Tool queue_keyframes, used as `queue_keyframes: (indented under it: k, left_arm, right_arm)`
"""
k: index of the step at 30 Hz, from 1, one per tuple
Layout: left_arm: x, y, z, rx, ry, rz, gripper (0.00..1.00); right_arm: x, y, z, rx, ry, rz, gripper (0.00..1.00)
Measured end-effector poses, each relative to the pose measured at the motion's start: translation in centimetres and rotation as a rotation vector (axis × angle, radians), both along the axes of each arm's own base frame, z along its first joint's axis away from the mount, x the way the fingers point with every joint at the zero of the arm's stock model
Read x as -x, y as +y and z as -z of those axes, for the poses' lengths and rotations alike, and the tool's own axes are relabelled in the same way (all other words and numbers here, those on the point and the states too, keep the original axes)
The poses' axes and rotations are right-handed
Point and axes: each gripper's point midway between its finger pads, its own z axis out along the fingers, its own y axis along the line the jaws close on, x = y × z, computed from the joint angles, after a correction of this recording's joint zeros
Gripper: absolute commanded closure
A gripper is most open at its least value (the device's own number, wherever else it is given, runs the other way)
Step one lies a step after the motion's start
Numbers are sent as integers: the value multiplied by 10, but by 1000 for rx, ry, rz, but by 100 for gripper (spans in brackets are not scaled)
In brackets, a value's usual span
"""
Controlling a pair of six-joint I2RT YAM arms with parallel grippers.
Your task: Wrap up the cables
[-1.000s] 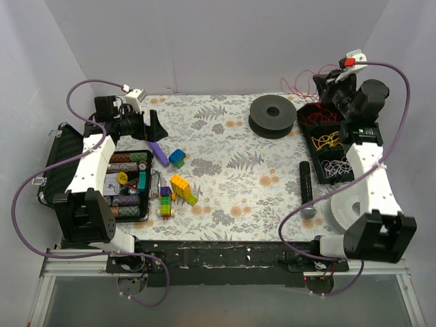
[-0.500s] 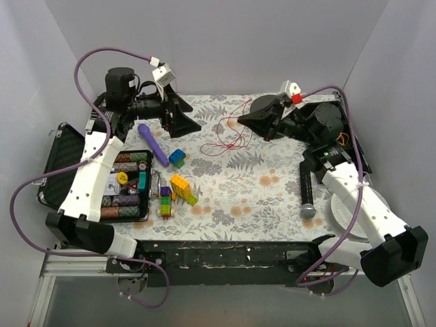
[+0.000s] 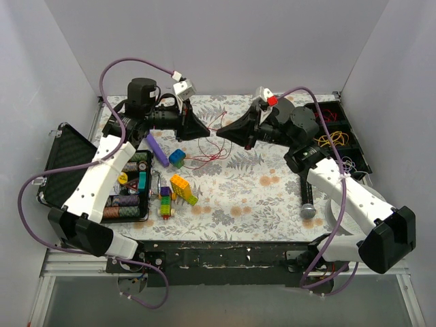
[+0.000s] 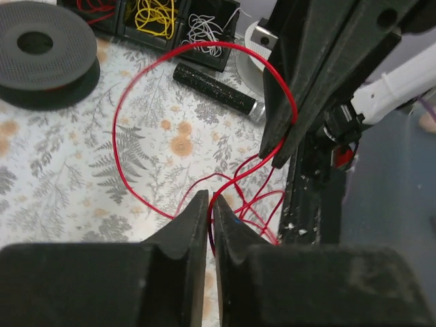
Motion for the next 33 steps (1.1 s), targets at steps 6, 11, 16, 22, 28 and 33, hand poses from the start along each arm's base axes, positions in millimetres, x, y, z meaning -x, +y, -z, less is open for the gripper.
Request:
queue_keyframes:
  k: [6, 11, 16, 22, 28, 33]
  left_arm:
    - [-13, 5, 7, -51, -23, -85, 100]
    - [-31, 20, 10, -117, -49, -223, 100]
    - [-29, 24, -23, -93, -96, -249, 100]
    - [-20, 24, -82, -11, -202, -252, 100]
    - [-20, 23, -89, 9, -190, -258, 100]
    - [-26, 20, -92, 28, -149, -272, 100]
  right_arm:
    - [-16, -5, 9, 9, 71, 55, 73]
    - [-53, -39, 35, 24, 149, 234, 66]
    - [-73, -59, 79, 114, 227, 358, 72]
    - [-69, -66, 103, 184, 235, 369, 42]
    - [-39, -63, 65, 130, 78, 285, 24]
    - [-18, -42, 49, 89, 4, 193, 20]
